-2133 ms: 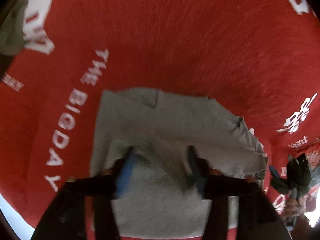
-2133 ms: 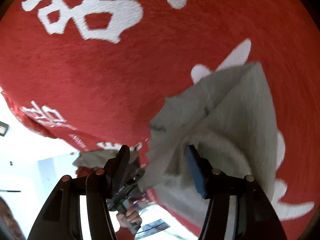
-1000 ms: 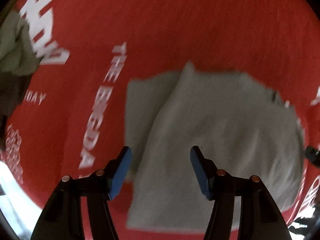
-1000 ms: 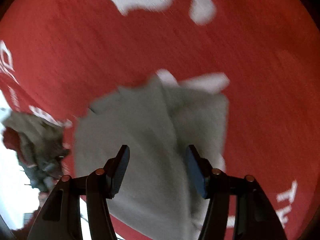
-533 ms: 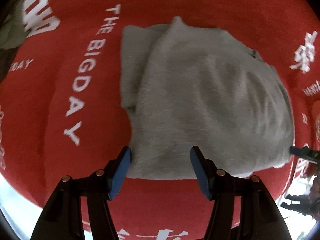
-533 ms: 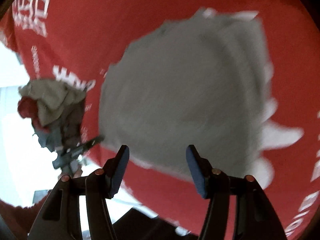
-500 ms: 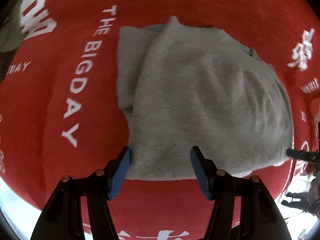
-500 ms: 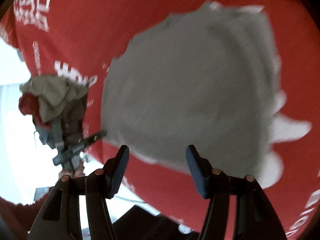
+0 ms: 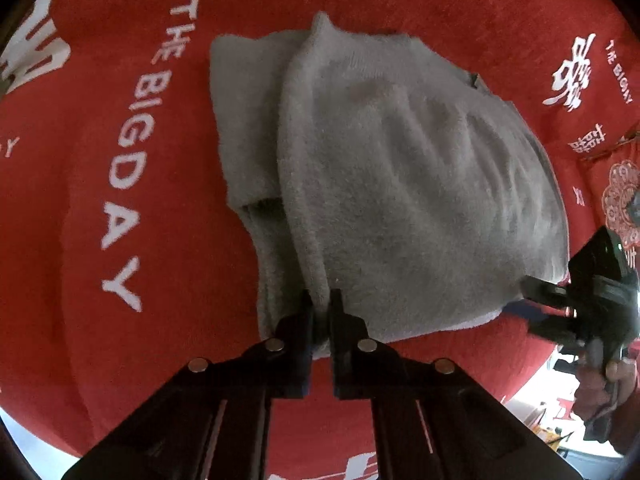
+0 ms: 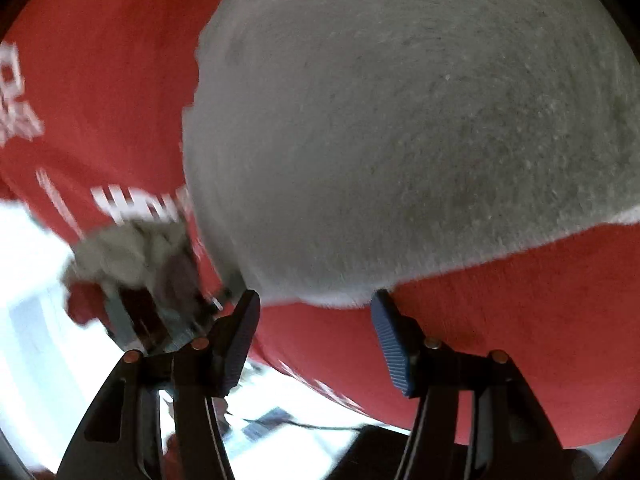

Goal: Fold small clothes
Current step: 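Open both grippers and lay the folded sweatshirt flat on the blanket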

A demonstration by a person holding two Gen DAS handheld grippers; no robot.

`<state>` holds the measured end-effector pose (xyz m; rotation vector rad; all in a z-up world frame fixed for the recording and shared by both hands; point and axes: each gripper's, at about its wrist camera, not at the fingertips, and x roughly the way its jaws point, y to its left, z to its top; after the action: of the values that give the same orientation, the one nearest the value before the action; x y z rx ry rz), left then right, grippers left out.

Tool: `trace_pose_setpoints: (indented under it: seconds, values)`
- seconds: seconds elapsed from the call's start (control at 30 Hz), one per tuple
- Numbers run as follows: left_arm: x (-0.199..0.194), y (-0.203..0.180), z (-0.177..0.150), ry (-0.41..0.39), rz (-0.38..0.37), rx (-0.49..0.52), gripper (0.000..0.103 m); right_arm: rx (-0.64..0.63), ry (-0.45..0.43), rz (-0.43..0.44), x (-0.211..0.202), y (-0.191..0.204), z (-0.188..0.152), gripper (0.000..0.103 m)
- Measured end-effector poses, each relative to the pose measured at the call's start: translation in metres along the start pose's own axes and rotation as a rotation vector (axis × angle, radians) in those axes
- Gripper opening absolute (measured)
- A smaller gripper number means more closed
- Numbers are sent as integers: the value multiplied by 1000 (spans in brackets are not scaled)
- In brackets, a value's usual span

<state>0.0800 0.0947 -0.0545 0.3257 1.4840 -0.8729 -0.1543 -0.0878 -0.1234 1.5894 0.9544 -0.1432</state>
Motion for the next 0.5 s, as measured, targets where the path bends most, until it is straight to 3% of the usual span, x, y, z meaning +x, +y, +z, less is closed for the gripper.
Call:
trace_pose_setpoints:
  seconds: [0.03,0.13,0.3,0.4,0.5]
  values:
    - [-4,2,-3,-10,9,6,7,7,-20,6,0,3,1,10]
    - [-2,15,-18,4,41,16,7,-72,-31,-54,-9,19,2,9]
    - [3,21,-26,-16,45,-1,7,-179,46,-264,1,21,-8,9]
    - [-4,18,-29,-40,80,-5,8,-170,48,-267,1,17,-13,9]
    - [-12,10,-34,-41,168,14,8,-203,55,-311,5,26,-21,10]
